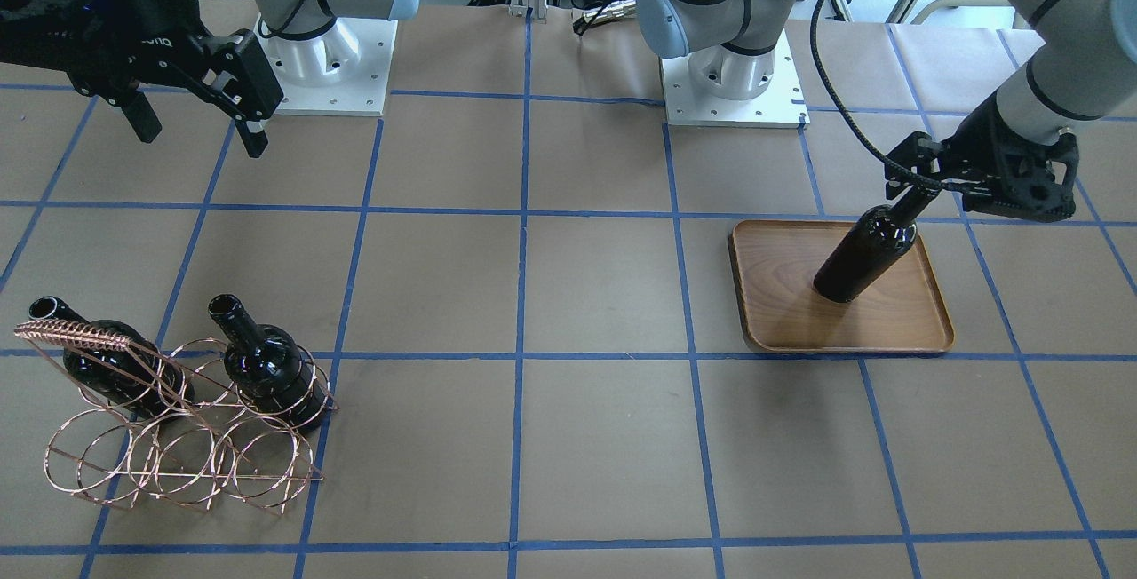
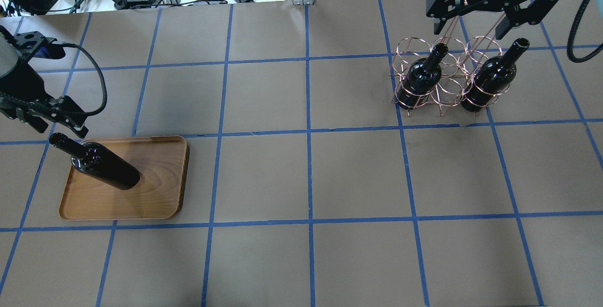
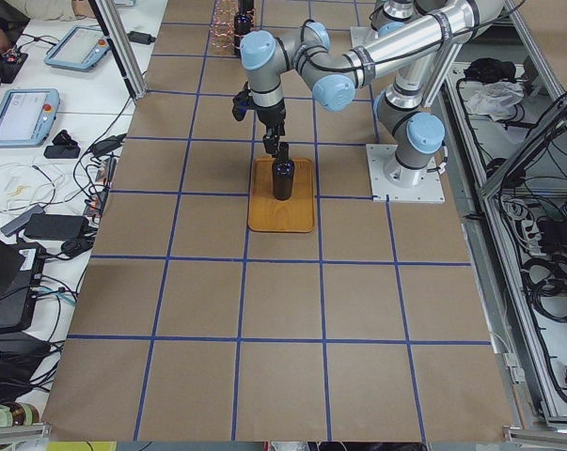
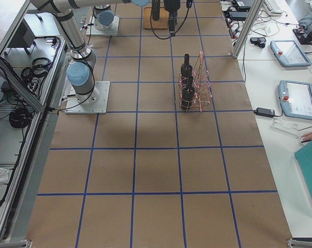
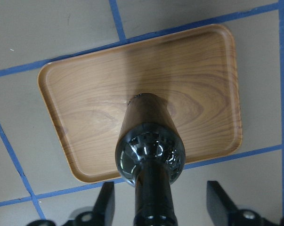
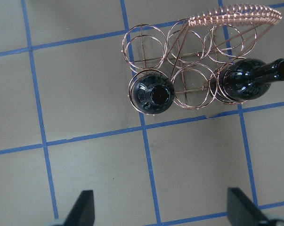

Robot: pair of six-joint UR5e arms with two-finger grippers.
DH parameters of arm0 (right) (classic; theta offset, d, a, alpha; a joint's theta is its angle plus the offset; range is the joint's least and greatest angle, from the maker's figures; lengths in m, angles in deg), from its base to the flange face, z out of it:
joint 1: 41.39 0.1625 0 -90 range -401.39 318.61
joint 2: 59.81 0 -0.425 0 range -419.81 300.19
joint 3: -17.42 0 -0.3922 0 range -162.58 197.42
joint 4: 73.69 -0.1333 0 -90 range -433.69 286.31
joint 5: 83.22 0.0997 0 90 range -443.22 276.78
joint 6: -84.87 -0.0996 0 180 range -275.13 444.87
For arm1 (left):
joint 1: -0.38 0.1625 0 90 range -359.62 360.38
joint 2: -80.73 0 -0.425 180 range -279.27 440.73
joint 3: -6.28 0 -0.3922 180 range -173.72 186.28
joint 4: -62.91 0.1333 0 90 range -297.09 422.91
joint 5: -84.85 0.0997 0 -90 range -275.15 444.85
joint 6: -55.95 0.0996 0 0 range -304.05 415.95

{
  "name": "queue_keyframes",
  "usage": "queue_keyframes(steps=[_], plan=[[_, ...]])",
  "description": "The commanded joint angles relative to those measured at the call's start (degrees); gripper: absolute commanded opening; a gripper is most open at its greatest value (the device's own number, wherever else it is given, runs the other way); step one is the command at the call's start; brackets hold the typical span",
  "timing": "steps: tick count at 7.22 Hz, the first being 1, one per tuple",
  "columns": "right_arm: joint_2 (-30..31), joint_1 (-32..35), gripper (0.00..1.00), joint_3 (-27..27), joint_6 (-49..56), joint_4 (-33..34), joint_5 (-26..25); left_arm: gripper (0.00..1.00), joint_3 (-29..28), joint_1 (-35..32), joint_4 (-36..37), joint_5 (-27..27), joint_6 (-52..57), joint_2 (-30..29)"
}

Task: Take wine from basket and place on tray
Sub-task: 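Open the left gripper and raise it away from the tray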

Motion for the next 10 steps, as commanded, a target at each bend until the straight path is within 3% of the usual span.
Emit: queue_keyframes(steps=[1,3,7,10], plan=[[-0.26,0.15,1.00,0.00,0.09,0.07,0.03,1.00,-6.01,-1.36,-2.20,-0.74,-8.14,0.54],[-0.44,-0.11,1.00,0.00,0.00,0.16,-0.14,1.00,-8.32,-8.18,-3.35,-4.32,-17.51,1.67],[-0.44,-0.11,1.00,0.00,0.00,0.25,-0.14,1.00,-9.29,-25.06,-2.21,-4.52,-27.92,1.85],[-0.26,-0.11,1.00,-0.09,-0.26,0.16,-0.23,1.00,-9.38,-26.33,-2.47,-6.18,-26.53,2.73]])
